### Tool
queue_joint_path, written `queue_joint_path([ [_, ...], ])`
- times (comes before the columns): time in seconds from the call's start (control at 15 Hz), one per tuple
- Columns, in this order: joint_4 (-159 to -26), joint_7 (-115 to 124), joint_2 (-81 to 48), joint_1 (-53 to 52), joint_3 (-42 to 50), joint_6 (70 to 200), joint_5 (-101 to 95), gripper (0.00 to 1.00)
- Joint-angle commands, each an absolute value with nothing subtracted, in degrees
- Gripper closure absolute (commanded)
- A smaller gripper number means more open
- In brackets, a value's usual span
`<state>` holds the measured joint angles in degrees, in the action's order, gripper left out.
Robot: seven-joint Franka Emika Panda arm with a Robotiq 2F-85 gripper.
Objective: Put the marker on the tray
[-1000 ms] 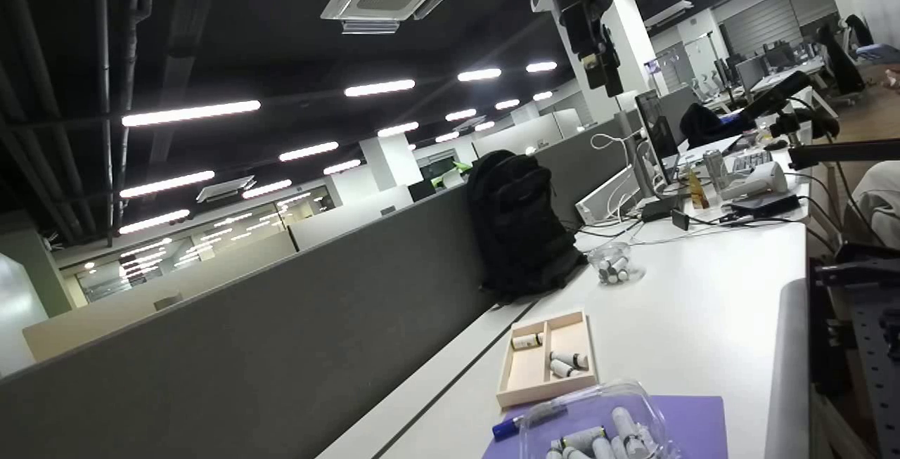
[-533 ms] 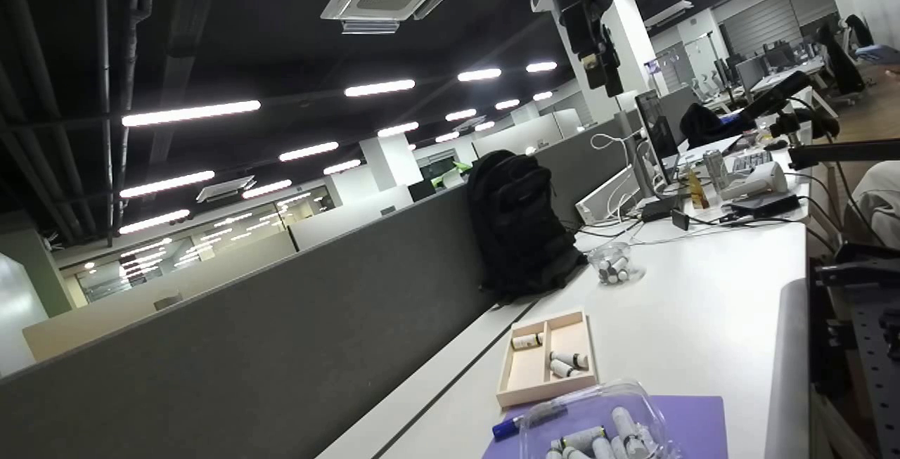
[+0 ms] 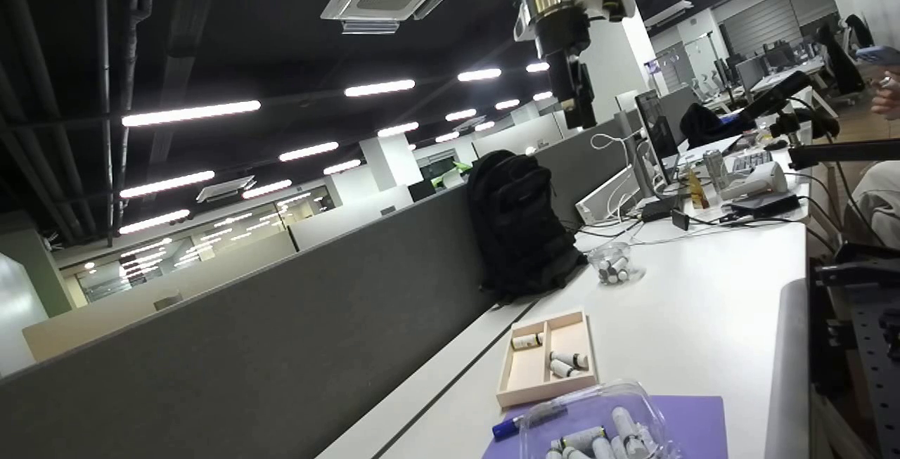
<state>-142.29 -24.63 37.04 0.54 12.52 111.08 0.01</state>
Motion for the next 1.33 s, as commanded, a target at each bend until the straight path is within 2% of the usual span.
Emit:
queue_joint_path([
  [0.0,-141.47,-26.96,27.72,-1.46,11.01,118.89,-1.30,0.00],
  [0.73,-138.61,-25.51,0.16,-2.85,2.14,148.06,-6.46,0.00],
  [1.27,-138.55,-26.93,-1.55,-2.01,0.61,149.47,-5.31,0.00],
])
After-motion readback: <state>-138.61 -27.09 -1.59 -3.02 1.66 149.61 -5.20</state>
